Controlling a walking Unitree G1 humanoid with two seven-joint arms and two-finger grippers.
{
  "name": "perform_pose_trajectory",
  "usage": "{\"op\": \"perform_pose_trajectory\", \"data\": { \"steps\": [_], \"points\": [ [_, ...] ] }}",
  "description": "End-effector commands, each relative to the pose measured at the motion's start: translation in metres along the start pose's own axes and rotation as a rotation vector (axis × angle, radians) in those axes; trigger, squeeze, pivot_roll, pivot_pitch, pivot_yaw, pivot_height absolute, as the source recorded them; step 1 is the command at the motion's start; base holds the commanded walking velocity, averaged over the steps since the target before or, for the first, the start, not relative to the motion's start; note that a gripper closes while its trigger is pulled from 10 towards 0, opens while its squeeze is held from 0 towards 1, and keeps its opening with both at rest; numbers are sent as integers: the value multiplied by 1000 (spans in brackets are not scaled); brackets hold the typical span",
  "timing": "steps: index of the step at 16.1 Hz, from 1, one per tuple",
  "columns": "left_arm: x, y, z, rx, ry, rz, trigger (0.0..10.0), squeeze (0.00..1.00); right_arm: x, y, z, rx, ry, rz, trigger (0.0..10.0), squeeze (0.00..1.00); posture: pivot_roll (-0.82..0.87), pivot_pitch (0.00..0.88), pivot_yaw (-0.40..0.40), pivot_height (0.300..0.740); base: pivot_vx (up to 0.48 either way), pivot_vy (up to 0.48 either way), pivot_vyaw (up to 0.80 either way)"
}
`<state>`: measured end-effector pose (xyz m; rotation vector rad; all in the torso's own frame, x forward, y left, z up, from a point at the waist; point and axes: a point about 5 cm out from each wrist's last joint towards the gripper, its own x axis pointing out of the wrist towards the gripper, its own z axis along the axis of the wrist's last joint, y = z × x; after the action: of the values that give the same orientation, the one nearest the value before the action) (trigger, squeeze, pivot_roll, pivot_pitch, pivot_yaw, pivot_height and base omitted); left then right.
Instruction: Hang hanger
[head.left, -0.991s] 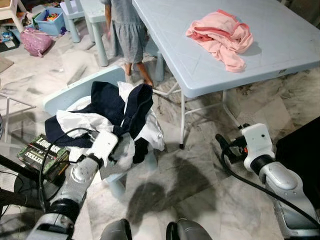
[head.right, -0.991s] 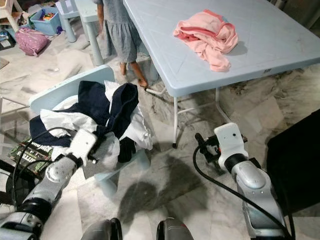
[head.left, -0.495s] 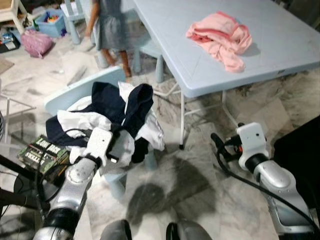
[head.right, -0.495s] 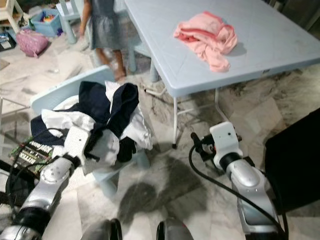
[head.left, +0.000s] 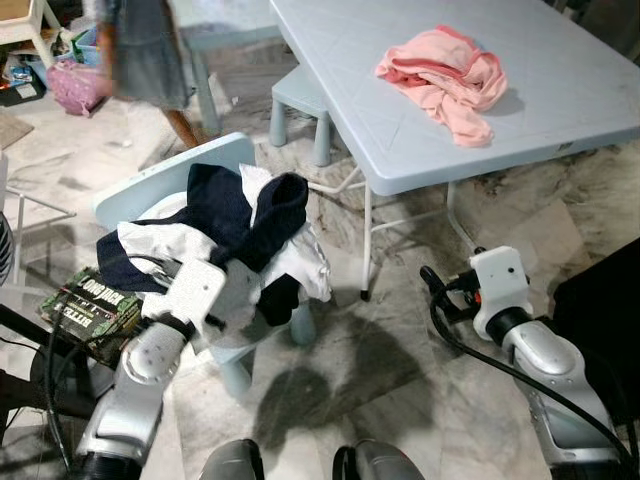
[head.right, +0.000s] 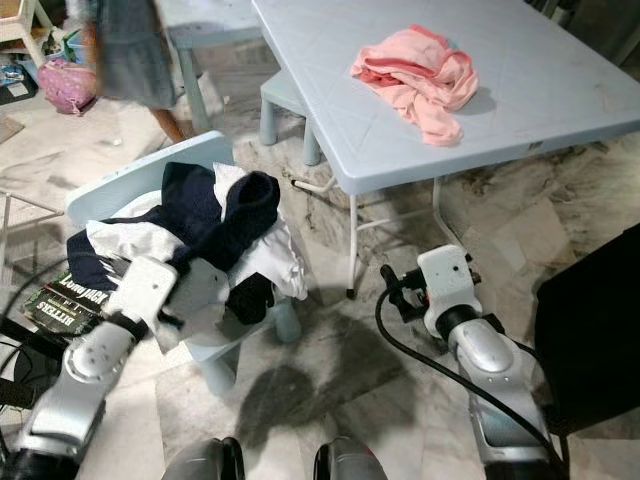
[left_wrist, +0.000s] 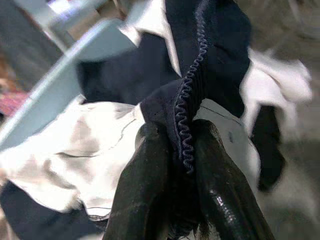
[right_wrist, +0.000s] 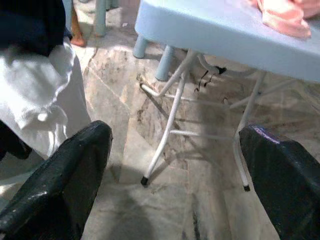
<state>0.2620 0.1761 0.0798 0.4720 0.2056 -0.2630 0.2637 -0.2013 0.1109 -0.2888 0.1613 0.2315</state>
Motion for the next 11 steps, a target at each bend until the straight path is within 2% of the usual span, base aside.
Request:
{"op": "perform_pose_trajectory", "data": {
  "steps": [1, 2, 3, 5, 6, 7, 8, 10, 11],
  "points": [
    [-3, -11, -9, -9, 69, -64, 0, 0, 2, 3, -2, 1, 4, 6, 10000, 0, -80, 94, -30, 740, 0, 0, 0],
    [-3, -14, -13, -25, 100, -77, 5804, 0, 2, 4, -2, 2, 3, 8, 10000, 0, -82, 93, -31, 740, 0, 0, 0],
    [-2, -14, -13, -21, 103, -74, 10000, 0, 1, 4, -2, 4, 3, 10, 10000, 0, -82, 93, -31, 740, 0, 0, 0],
    [-3, -15, -12, -7, 103, -85, 10000, 0, 1, 4, -3, 6, 5, 11, 10000, 0, -81, 93, -31, 740, 0, 0, 0],
    [-4, -16, -15, 3, 108, -91, 10000, 694, 1, 5, -3, 7, 6, 12, 10000, 0, -78, 92, -33, 740, 0, 0, 0],
    [-4, -18, -19, 19, 125, -106, 10000, 1000, 2, 6, -3, 7, 4, 13, 10000, 0, -78, 92, -36, 740, 0, 0, 0],
    [-4, -19, -21, 28, 130, -122, 10000, 1000, 3, 6, -3, 7, 4, 14, 10000, 0, -78, 92, -36, 740, 0, 0, 0],
    [0, -21, -23, 112, 122, -148, 10000, 1000, 4, 8, -2, 7, 4, 21, 10000, 0, -76, 92, -40, 740, 0, 0, 0],
    [1, -20, -22, 125, 113, -147, 10000, 1000, 5, 8, -2, 7, 4, 21, 10000, 0, -78, 92, -42, 740, 0, 0, 0]
  ]
}}
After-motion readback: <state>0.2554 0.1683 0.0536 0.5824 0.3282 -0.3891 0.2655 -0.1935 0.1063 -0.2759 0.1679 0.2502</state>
